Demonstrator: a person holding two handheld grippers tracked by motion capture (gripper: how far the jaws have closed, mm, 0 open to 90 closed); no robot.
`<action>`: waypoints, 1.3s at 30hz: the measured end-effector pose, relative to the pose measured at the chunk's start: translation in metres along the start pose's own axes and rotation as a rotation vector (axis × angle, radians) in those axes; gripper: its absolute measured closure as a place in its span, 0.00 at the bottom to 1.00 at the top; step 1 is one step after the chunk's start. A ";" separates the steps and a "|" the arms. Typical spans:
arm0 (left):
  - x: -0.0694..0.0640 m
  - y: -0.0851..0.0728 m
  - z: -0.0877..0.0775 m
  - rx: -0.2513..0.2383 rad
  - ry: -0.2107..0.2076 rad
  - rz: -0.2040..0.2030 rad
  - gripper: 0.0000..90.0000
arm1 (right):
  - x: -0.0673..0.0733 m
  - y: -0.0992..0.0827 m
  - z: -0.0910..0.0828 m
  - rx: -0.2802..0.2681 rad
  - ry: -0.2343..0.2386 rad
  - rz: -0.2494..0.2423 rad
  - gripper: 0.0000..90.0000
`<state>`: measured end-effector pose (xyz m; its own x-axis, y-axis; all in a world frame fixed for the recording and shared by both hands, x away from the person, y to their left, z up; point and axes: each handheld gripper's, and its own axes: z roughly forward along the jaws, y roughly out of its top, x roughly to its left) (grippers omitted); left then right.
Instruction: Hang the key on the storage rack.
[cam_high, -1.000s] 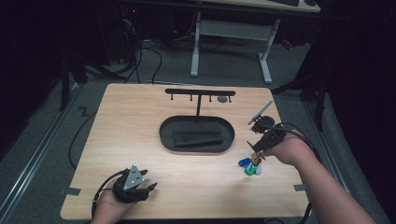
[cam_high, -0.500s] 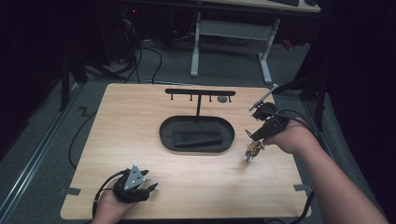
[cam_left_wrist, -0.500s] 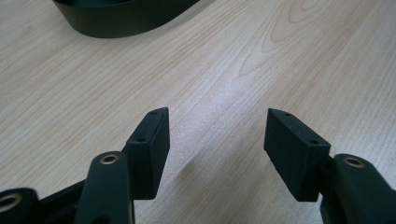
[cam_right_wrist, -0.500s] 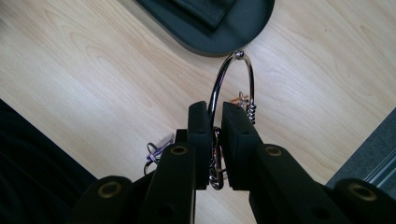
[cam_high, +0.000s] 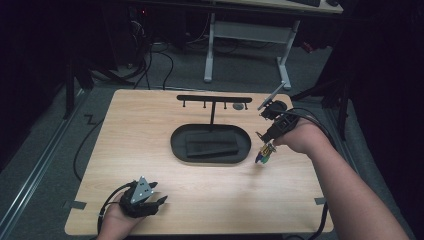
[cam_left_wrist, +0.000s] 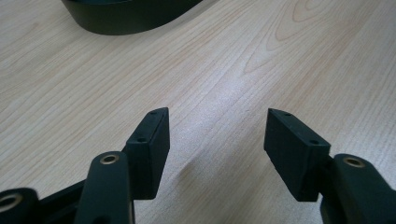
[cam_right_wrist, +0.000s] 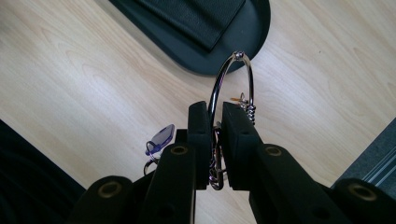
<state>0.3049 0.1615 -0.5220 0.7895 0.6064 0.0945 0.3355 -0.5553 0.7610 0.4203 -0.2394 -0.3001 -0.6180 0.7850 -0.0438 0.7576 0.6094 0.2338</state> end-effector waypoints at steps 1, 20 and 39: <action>0.000 0.000 0.000 -0.003 0.002 -0.001 0.46 | 0.000 0.002 -0.001 -0.002 -0.001 0.001 0.92; 0.002 0.000 0.000 0.002 0.002 0.002 0.46 | -0.012 0.042 -0.007 -0.047 -0.014 0.019 0.92; 0.004 -0.005 -0.003 0.008 0.015 -0.007 0.46 | -0.040 0.077 0.018 -0.080 0.009 0.054 0.92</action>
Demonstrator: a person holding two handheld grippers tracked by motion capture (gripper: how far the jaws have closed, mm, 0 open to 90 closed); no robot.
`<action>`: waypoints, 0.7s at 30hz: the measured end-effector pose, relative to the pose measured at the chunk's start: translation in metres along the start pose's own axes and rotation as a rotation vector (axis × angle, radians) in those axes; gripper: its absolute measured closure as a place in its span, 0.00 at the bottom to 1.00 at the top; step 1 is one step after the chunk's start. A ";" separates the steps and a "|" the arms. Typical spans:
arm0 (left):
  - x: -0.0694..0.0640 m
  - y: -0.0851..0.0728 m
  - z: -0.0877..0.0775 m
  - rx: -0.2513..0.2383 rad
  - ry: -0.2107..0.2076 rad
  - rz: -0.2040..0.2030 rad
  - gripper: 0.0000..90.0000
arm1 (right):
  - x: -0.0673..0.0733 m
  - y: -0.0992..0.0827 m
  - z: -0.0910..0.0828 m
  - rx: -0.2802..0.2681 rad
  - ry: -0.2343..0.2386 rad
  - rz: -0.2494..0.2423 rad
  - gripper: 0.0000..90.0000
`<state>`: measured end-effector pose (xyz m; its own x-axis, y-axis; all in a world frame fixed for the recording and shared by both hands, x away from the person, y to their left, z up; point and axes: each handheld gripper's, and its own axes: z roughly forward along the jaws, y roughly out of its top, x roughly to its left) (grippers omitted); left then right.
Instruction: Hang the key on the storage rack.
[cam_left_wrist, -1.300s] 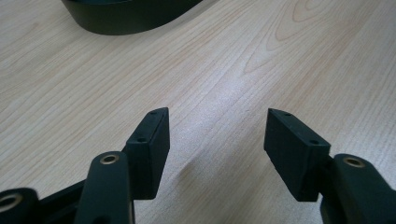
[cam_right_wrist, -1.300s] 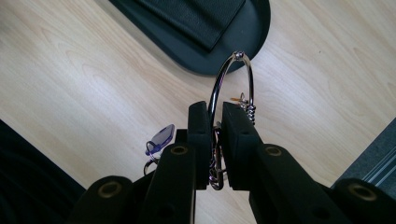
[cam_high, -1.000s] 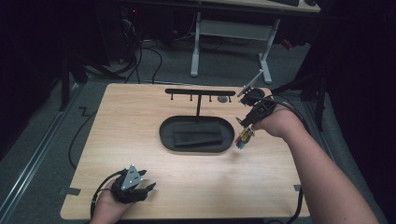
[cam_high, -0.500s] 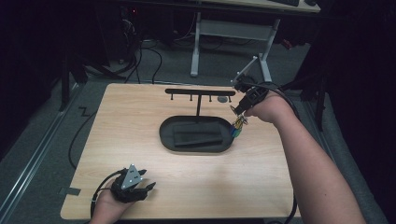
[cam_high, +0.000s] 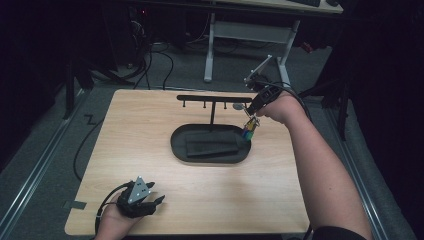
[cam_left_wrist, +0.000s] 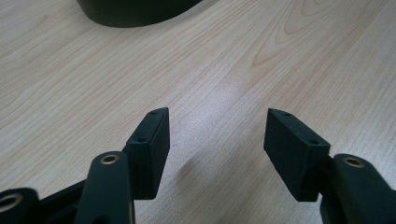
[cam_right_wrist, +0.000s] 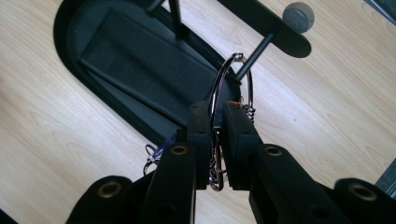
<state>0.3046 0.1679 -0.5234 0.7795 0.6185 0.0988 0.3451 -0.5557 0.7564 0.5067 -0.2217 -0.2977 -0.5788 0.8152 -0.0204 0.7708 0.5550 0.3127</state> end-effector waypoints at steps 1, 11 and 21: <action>0.000 0.000 0.000 0.001 0.000 0.001 0.46 | -0.002 0.000 0.001 0.002 0.001 0.005 0.92; -0.001 -0.001 0.001 0.013 -0.009 0.001 0.46 | -0.016 0.002 0.010 -0.013 0.019 0.044 0.92; 0.000 -0.001 0.002 0.020 -0.009 0.000 0.46 | -0.021 0.007 0.016 -0.031 0.003 0.038 0.91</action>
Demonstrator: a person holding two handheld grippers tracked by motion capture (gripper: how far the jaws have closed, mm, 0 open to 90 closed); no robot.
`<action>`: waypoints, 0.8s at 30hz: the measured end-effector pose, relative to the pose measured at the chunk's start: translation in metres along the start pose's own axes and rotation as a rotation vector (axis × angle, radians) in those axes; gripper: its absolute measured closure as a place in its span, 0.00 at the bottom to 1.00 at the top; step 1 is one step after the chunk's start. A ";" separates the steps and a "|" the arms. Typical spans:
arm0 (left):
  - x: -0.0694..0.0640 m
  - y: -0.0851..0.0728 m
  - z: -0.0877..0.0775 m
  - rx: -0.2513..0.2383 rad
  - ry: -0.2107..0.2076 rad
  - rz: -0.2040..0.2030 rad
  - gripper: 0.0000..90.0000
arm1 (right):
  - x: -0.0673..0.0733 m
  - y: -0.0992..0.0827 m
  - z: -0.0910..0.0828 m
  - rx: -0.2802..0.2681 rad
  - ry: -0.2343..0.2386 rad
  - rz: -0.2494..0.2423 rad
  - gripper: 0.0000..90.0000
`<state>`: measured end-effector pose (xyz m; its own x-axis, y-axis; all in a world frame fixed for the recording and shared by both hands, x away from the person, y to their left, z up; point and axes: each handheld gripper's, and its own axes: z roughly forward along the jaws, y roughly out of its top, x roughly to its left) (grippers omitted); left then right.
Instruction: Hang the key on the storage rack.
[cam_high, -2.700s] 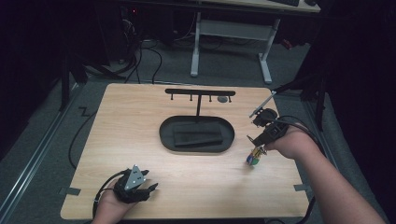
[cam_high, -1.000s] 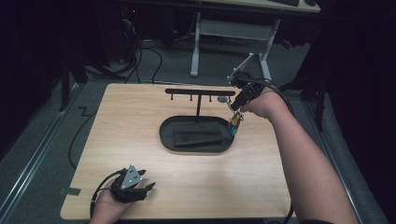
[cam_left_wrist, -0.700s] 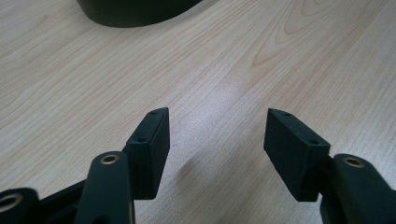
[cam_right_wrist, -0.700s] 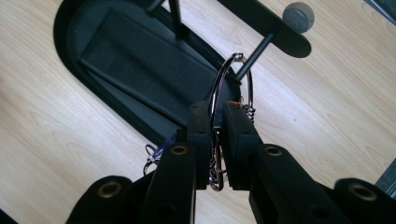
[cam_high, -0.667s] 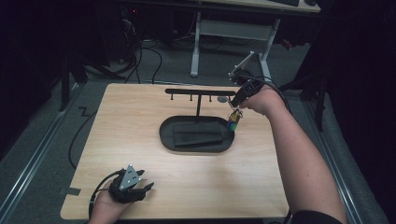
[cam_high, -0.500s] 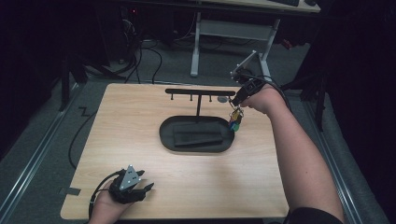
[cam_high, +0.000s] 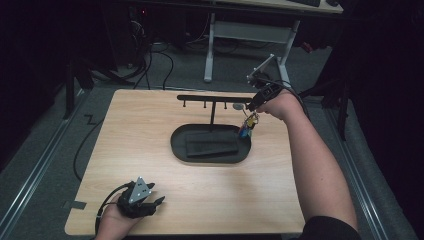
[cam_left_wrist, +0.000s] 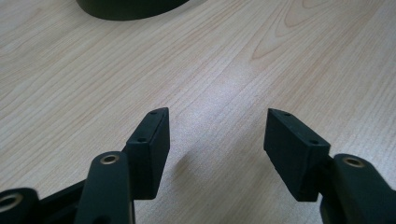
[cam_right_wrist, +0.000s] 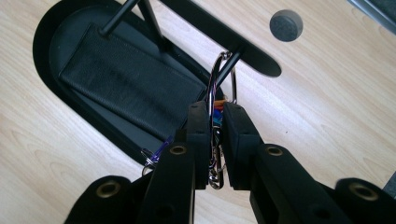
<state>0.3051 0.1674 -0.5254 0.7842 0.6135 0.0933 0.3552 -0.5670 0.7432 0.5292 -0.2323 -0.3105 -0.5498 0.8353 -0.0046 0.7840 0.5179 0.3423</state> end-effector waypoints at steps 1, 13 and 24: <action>0.000 0.000 0.000 0.000 0.000 0.001 0.46 | 0.000 0.001 0.000 0.001 -0.008 0.002 0.91; -0.003 0.001 0.001 -0.001 0.002 0.017 0.46 | 0.005 0.005 -0.003 -0.033 -0.128 0.000 0.86; -0.002 0.003 0.002 0.001 -0.006 0.019 0.46 | 0.014 -0.005 -0.008 -0.047 -0.105 -0.004 0.83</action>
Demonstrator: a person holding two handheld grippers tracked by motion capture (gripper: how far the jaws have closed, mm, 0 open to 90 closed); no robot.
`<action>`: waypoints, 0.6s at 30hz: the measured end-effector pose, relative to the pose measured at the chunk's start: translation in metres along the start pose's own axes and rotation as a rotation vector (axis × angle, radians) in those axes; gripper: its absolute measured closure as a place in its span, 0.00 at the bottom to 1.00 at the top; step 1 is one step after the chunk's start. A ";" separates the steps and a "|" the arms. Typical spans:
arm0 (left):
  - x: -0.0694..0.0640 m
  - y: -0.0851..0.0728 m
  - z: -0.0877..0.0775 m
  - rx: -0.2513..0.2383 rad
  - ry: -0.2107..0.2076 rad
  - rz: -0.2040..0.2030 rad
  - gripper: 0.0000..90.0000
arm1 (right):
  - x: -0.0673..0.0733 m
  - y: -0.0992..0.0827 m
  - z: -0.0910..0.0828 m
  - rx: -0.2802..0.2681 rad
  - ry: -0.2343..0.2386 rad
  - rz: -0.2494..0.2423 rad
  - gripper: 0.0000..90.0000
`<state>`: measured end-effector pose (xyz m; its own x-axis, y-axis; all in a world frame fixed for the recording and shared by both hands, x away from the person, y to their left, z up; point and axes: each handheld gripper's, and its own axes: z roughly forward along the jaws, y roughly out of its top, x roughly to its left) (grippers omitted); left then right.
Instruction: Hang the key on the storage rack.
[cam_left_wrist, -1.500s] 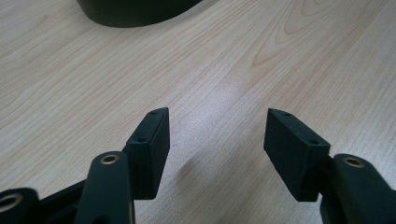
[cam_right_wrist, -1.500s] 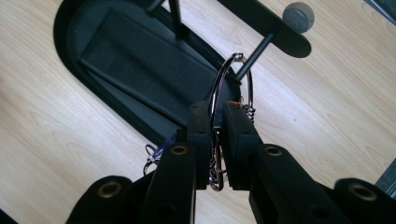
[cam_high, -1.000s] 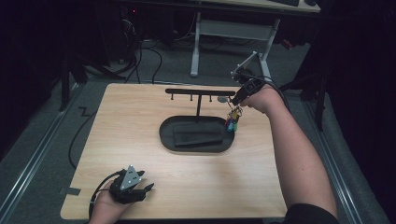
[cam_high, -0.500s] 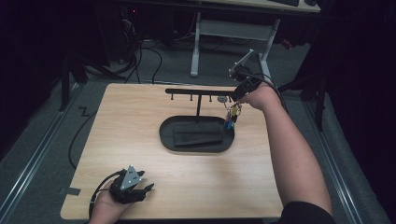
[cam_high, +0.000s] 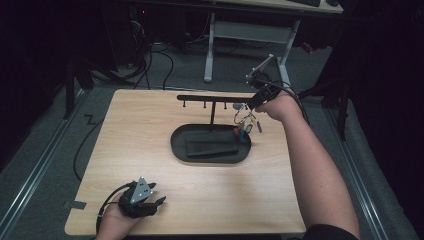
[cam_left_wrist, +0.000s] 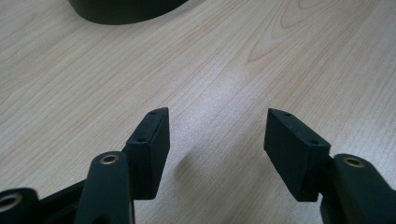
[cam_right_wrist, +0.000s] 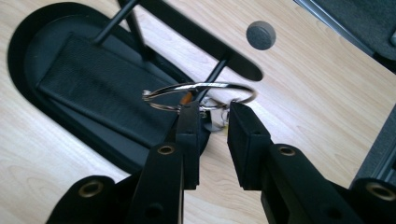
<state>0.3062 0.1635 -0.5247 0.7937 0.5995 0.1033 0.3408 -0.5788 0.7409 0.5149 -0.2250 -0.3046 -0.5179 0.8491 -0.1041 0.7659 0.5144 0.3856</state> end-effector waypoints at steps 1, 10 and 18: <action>0.000 0.000 0.000 0.000 0.000 0.001 0.46 | 0.001 -0.002 -0.001 -0.001 0.002 -0.005 0.82; -0.003 0.003 0.001 -0.010 0.000 0.011 0.45 | 0.008 -0.034 -0.007 -0.010 0.023 0.018 0.77; -0.003 0.004 0.002 -0.006 -0.005 0.013 0.45 | 0.007 -0.065 -0.011 -0.040 0.039 0.048 0.68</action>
<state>0.3062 0.1576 -0.5235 0.8009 0.5887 0.1096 0.3273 -0.5836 0.7431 0.4574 -0.2542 -0.3204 -0.4959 0.8670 -0.0486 0.7750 0.4672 0.4255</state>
